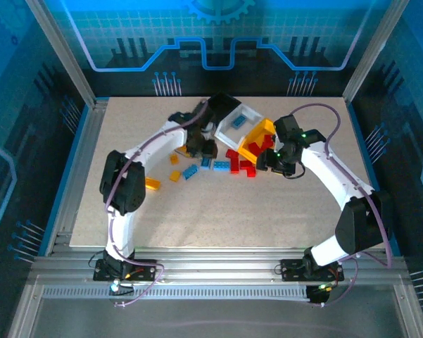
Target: Sort the legos into containers by color
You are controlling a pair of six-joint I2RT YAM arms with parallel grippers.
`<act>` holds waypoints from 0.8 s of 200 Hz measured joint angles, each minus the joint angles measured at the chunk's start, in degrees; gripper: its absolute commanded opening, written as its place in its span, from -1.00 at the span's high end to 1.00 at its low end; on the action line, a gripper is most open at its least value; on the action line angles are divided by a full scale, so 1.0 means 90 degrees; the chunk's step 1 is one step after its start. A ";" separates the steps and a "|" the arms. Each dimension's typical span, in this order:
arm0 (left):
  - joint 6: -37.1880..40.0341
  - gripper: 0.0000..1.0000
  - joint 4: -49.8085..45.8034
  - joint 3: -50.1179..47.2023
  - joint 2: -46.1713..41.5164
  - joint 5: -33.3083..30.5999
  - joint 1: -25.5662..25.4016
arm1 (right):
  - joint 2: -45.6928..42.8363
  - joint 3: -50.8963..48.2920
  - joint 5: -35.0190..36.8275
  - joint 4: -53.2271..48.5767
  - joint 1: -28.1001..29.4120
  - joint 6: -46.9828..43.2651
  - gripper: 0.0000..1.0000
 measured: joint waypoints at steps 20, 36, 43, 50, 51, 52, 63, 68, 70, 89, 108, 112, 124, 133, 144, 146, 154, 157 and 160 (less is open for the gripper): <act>-0.0644 0.37 0.0408 0.0894 0.0245 0.0510 0.0338 | -0.0036 -0.0022 -0.0046 0.0017 -0.0012 0.0029 -0.23; -0.1246 0.38 0.0867 0.1399 0.0610 0.0872 0.0549 | -0.0141 -0.0109 -0.0085 0.0068 -0.0012 0.0073 -0.23; -0.1511 0.37 0.1073 0.1603 0.0833 0.1015 0.0622 | -0.0204 -0.0172 -0.0104 0.0090 -0.0012 0.0100 -0.23; -0.1751 0.38 0.1214 0.1802 0.1069 0.1112 0.0673 | -0.0277 -0.0257 -0.0136 0.0119 -0.0012 0.0126 -0.23; -0.1775 0.38 0.1229 0.1829 0.1093 0.1124 0.0675 | -0.0284 -0.0267 -0.0136 0.0121 -0.0012 0.0129 -0.23; -0.1819 0.37 0.1260 0.1875 0.1146 0.1146 0.0682 | -0.0291 -0.0277 -0.0138 0.0121 -0.0012 0.0136 -0.23; -0.2176 0.37 0.1472 0.2200 0.1581 0.1256 0.0719 | -0.0393 -0.0408 -0.0189 0.0126 -0.0012 0.0172 -0.23; -0.2327 0.38 0.1564 0.2334 0.1770 0.1299 0.0721 | -0.0430 -0.0461 -0.0209 0.0136 -0.0010 0.0189 -0.23; -0.2390 0.38 0.1593 0.2390 0.1853 0.1314 0.0721 | -0.0447 -0.0483 -0.0214 0.0141 -0.0010 0.0192 -0.23; -0.2880 0.38 0.1807 0.2803 0.2465 0.1394 0.0687 | -0.0542 -0.0648 -0.0228 0.0170 -0.0005 0.0238 -0.23; -0.3201 0.38 0.1916 0.3160 0.2905 0.1396 0.0627 | -0.0595 -0.0782 -0.0226 0.0194 0.0000 0.0282 -0.23; -0.3252 0.38 0.1945 0.3213 0.2956 0.1394 0.0612 | -0.0605 -0.0806 -0.0226 0.0204 0.0000 0.0287 -0.23; -0.3361 0.36 0.2096 0.3283 0.3055 0.1360 0.0554 | -0.0631 -0.0860 -0.0226 0.0219 0.0000 0.0318 -0.23; -0.3429 0.33 0.2203 0.3291 0.3065 0.1331 0.0508 | -0.0656 -0.0886 -0.0223 0.0219 0.0000 0.0338 -0.24; -0.3475 0.20 0.2348 0.3315 0.3065 0.1290 0.0440 | -0.0675 -0.0899 -0.0223 0.0228 0.0000 0.0357 -0.24; -0.3487 0.18 0.2378 0.3317 0.3065 0.1287 0.0427 | -0.0675 -0.0901 -0.0226 0.0231 0.0000 0.0359 -0.24; -0.3534 0.15 0.2501 0.3337 0.3065 0.1268 0.0379 | -0.0680 -0.0903 -0.0226 0.0245 0.0000 0.0376 -0.24; -0.3521 0.13 0.2538 0.3349 0.3065 0.1263 0.0362 | -0.0680 -0.0903 -0.0226 0.0253 0.0000 0.0379 -0.24; -0.3555 0.11 0.2567 0.3366 0.3065 0.1243 0.0347 | -0.0680 -0.0906 -0.0223 0.0260 0.0000 0.0379 -0.24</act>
